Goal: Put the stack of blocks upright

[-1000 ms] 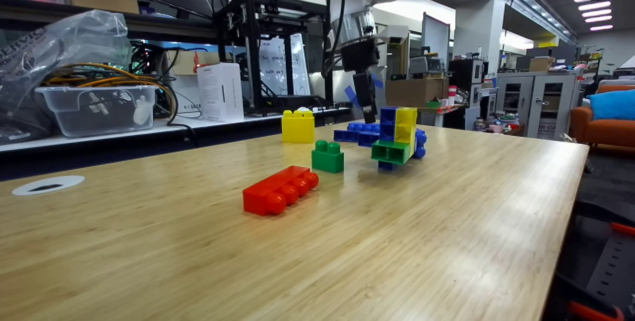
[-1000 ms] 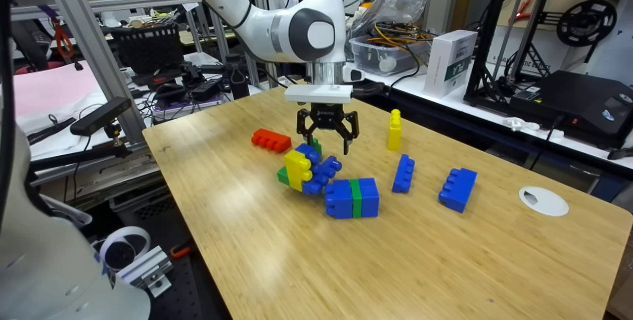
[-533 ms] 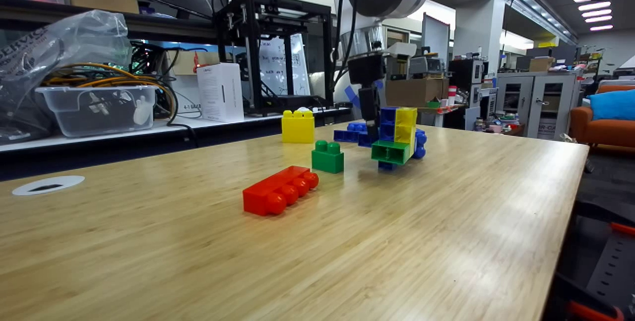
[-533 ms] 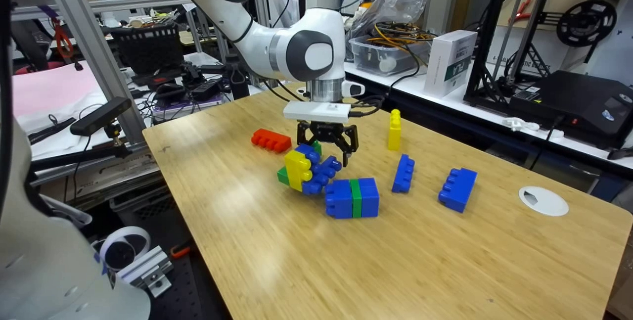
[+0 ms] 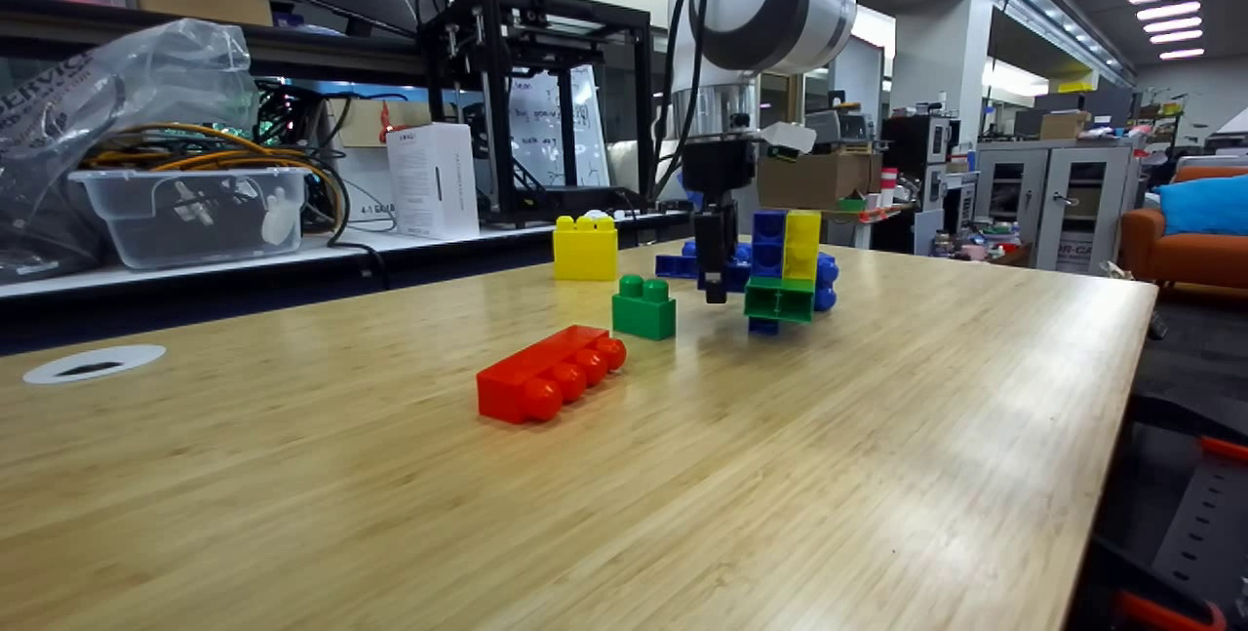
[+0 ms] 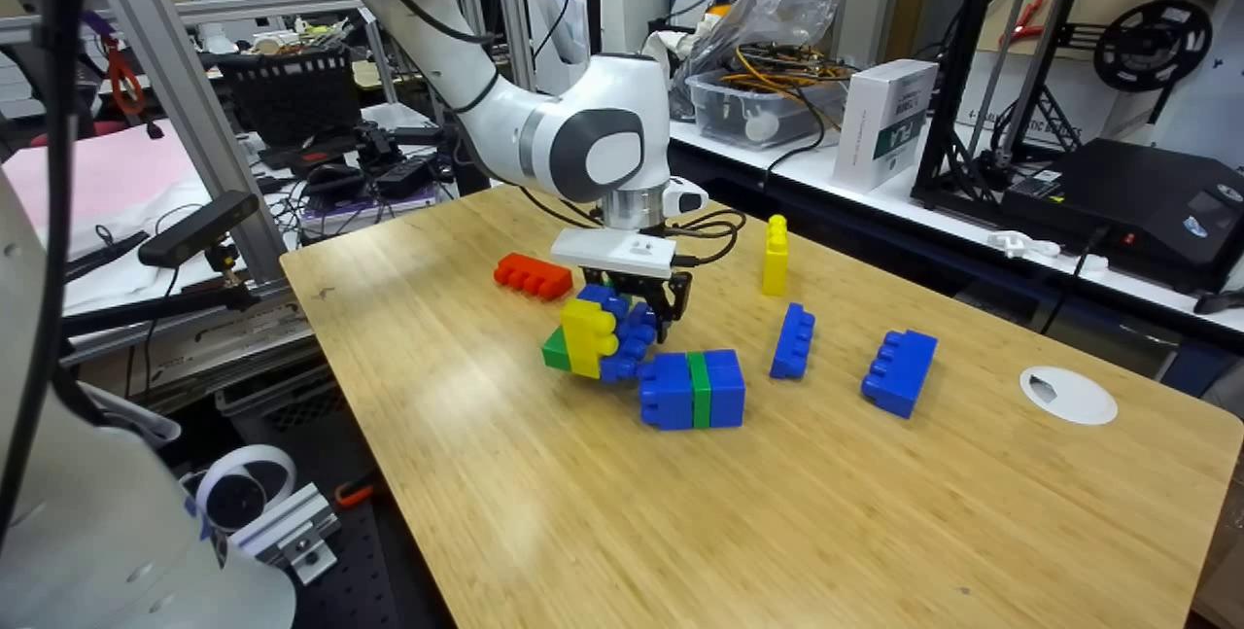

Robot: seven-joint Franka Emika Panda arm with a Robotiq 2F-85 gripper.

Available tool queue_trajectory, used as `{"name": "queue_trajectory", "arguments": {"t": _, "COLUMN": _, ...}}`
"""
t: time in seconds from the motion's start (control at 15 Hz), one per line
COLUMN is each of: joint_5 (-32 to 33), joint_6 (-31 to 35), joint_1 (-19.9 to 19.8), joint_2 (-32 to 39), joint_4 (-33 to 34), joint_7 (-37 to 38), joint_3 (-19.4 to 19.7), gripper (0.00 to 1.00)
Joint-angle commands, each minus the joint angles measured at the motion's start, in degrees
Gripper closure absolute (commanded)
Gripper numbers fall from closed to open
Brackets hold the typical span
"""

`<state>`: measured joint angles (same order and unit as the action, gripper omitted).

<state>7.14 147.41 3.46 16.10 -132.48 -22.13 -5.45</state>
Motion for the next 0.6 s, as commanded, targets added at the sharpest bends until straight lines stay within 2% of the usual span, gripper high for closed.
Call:
{"name": "queue_trajectory", "arguments": {"t": 0.0, "joint_5": 0.72, "joint_6": 2.38, "joint_1": 0.01, "joint_2": -0.09, "joint_4": -0.78, "joint_7": 0.79, "joint_3": -0.84, "gripper": 0.64}}
{"name": "queue_trajectory", "arguments": {"t": 0.13, "joint_5": 1.68, "joint_6": 2.32, "joint_1": 0.65, "joint_2": -0.23, "joint_4": -0.66, "joint_7": 1.14, "joint_3": -0.9, "gripper": 0.78}}
{"name": "queue_trajectory", "arguments": {"t": 0.2, "joint_5": 2.26, "joint_6": 2.1, "joint_1": 0.96, "joint_2": -0.29, "joint_4": -0.58, "joint_7": 1.35, "joint_3": -0.88, "gripper": 0.82}}
{"name": "queue_trajectory", "arguments": {"t": 0.4, "joint_5": 5.21, "joint_6": 2.24, "joint_1": 2.26, "joint_2": -0.8, "joint_4": -0.7, "joint_7": 3.32, "joint_3": -0.43, "gripper": 0.82}}
{"name": "queue_trajectory", "arguments": {"t": 0.53, "joint_5": 10.17, "joint_6": 2.85, "joint_1": 3.84, "joint_2": -2.18, "joint_4": -1.13, "joint_7": 6.87, "joint_3": 0.72, "gripper": 0.82}}
